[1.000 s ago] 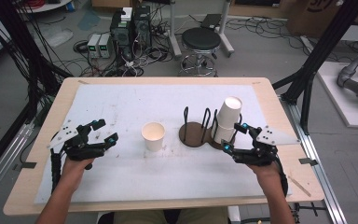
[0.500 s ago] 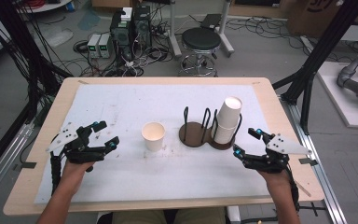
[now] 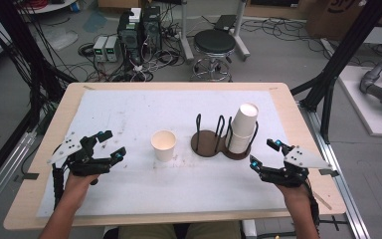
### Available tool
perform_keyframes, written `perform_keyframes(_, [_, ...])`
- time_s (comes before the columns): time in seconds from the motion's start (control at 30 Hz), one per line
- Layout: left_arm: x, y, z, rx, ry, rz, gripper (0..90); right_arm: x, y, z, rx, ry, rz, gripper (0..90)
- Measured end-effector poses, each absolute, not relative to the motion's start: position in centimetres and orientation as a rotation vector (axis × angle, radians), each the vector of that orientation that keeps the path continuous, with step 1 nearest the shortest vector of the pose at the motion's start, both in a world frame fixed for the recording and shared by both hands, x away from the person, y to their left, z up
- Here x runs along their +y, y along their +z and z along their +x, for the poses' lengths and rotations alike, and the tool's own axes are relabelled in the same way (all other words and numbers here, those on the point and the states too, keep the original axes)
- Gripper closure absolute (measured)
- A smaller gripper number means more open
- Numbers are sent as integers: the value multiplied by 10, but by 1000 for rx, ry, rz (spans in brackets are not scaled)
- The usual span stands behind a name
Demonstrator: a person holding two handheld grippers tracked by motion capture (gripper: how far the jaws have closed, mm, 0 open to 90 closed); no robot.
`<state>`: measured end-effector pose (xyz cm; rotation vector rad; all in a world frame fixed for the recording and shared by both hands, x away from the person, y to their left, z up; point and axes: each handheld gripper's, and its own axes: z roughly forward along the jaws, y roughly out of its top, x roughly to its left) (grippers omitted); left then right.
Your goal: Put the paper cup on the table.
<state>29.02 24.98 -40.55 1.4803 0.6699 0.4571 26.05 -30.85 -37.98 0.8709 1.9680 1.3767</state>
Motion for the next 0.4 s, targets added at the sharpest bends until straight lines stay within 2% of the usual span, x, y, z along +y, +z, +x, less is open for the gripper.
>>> perform_keyframes(0.4, [250,-406,291,671,458,1478,157,-310,-379,259,1944,1412,883,212])
